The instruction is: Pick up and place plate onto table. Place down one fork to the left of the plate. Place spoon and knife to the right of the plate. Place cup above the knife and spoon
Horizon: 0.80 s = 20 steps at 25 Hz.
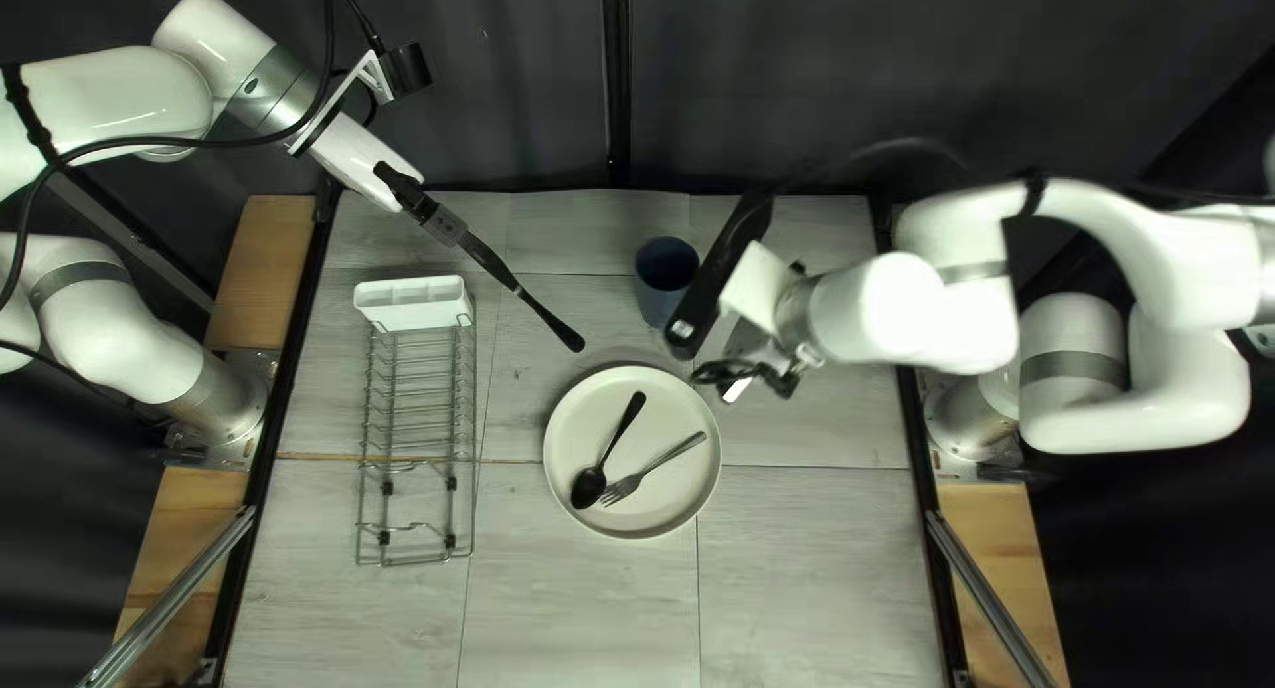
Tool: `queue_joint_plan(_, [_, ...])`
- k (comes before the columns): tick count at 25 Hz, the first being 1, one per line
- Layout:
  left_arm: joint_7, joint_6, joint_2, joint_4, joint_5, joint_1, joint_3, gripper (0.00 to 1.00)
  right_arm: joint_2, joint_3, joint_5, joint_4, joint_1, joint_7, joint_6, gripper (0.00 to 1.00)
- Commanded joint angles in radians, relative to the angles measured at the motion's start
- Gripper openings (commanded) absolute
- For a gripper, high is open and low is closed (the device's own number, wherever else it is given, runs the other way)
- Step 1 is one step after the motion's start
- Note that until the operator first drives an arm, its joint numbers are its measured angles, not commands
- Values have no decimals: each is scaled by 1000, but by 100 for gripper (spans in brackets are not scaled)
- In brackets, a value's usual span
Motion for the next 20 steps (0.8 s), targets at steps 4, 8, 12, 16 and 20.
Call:
queue_joint_plan(4, [0, 0, 0, 0, 0, 0, 0, 0, 165, 155, -270, 81, -150, 286, -116, 100])
queue_joint_plan(8, [0, 0, 0, 0, 0, 0, 0, 0, 297, 220, -463, 166, -205, 434, -121, 100])
queue_joint_plan(12, [0, 0, 0, 0, 0, 0, 0, 0, 410, 240, -597, 260, -215, 528, -88, 100])
queue_joint_plan(16, [0, 0, 0, 0, 0, 0, 0, 0, 485, 248, -694, 319, -210, 611, -63, 100])
queue_joint_plan(20, [0, 0, 0, 0, 0, 0, 0, 0, 557, 243, -791, 353, -201, 688, -42, 100])
